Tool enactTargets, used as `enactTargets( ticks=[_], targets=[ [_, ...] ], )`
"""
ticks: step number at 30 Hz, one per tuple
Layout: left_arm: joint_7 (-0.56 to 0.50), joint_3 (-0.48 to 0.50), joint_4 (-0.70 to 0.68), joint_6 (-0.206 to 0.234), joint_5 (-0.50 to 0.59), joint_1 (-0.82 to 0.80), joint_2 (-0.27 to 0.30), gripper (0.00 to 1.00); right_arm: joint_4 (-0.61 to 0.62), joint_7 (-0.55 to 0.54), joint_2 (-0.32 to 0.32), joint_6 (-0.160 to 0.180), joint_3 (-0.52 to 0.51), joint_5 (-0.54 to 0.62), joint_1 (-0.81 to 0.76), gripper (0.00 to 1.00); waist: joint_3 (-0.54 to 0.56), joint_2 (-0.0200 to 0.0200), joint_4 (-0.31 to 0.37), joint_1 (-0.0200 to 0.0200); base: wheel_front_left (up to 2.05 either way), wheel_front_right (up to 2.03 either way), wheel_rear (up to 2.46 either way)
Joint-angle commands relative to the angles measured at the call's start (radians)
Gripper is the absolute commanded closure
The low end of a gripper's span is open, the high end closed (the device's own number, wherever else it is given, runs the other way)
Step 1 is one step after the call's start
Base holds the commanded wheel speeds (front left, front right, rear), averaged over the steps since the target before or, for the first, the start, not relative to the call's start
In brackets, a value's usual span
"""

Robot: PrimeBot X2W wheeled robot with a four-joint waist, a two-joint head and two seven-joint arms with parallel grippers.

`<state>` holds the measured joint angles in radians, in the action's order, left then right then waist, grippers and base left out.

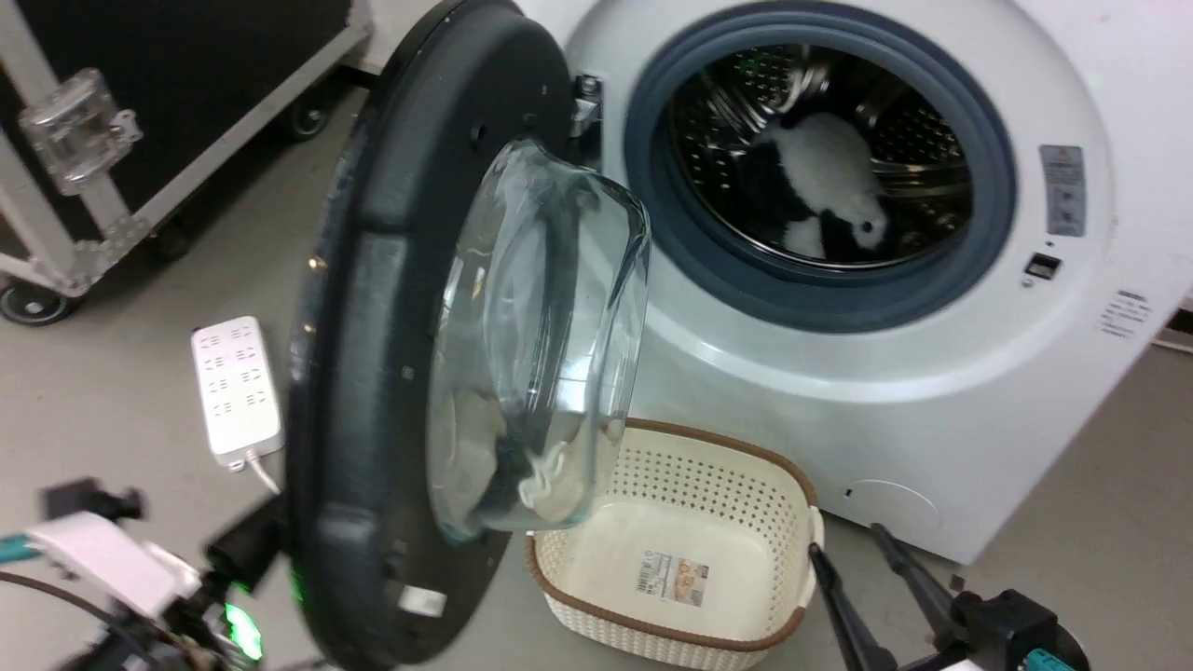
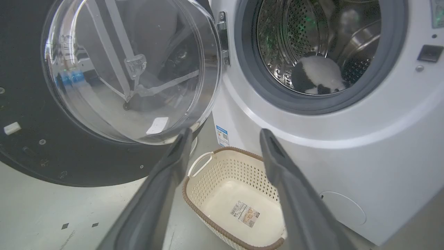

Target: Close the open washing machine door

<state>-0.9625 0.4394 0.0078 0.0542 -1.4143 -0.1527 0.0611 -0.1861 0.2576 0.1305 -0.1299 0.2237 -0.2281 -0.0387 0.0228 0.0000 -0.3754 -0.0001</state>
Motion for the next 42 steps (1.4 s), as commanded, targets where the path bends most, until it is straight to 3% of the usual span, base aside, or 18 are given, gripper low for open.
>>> enactTargets(
  ticks=[1, 10, 11, 12, 16, 17, 20, 22, 32, 37, 42],
  targets=[
    [0.01, -0.06, -0.024, 0.007, -0.044, 0.047, -0.01, 1.0, -0.002, 0.004, 0.006, -0.001, -0.01, 0.007, -0.009, 0.0, -0.005, 0.0, 0.028, 0.0001, 0.0, 0.0, 0.0],
    [0.233, -0.441, -0.13, -0.018, -0.271, 0.197, -0.011, 1.0, 0.007, 0.002, 0.035, -0.001, -0.031, 0.015, 0.015, 0.0, -0.061, 0.0, 0.182, 0.0001, 0.0, 0.0, 0.0],
    [0.233, -0.441, -0.13, -0.018, -0.271, 0.197, -0.011, 1.0, 0.007, 0.002, 0.035, -0.001, -0.031, 0.015, 0.015, 0.0, -0.061, 0.0, 0.182, 0.0001, 0.0, 0.0, 0.0],
    [0.282, -0.516, -0.132, -0.034, -0.3, 0.197, -0.011, 1.0, 0.01, 0.0, 0.043, -0.001, -0.037, 0.015, 0.022, 0.0, -0.08, 0.0, 0.225, 0.0001, 0.0, 0.0, 0.0],
    [0.361, -0.608, -0.112, -0.061, -0.332, 0.171, -0.011, 1.0, 0.017, -0.003, 0.053, -0.001, -0.036, 0.015, 0.039, 0.0, -0.116, 0.0, 0.301, 0.0001, 0.0, 0.0, 0.0],
    [0.411, -0.654, -0.088, -0.076, -0.344, 0.137, -0.011, 1.0, 0.025, -0.005, 0.06, -0.001, -0.033, 0.011, 0.054, 0.0, -0.146, 0.0, 0.356, 0.0001, 0.0, 0.0, 0.0],
    [0.45, -0.688, -0.056, -0.096, -0.354, 0.091, -0.011, 1.0, 0.029, -0.004, 0.067, -0.001, -0.035, 0.007, 0.069, 0.0, -0.177, 0.0, 0.409, 0.0001, 0.0, 0.0, 0.0],
    [0.522, -0.723, -0.007, -0.121, -0.372, 0.011, -0.011, 1.0, 0.029, -0.003, 0.073, -0.001, -0.043, -0.002, 0.086, 0.0, -0.222, 0.0, 0.489, 0.0001, 0.0, 0.0, 0.0],
    [0.783, -0.747, 0.206, -0.167, -0.42, -0.258, -0.011, 1.0, 0.002, 0.003, 0.051, -0.001, -0.045, -0.024, 0.12, 0.0, -0.3, 0.0, 0.672, 0.0001, 0.0, 0.0, 0.0],
    [0.892, -0.737, 0.3, -0.183, -0.445, -0.35, -0.011, 1.0, 0.0, 0.004, 0.037, -0.001, -0.045, -0.027, 0.129, 0.0, -0.299, 0.0, 0.699, 0.0001, 0.0, 0.0, 0.0],
    [0.92, -0.741, 0.283, -0.184, -0.451, -0.351, -0.011, 1.0, 0.014, 0.004, 0.031, -0.001, -0.053, -0.025, 0.123, 0.0, -0.282, 0.0, 0.661, 0.0001, 0.0, 0.0, 0.0]
  ],
)
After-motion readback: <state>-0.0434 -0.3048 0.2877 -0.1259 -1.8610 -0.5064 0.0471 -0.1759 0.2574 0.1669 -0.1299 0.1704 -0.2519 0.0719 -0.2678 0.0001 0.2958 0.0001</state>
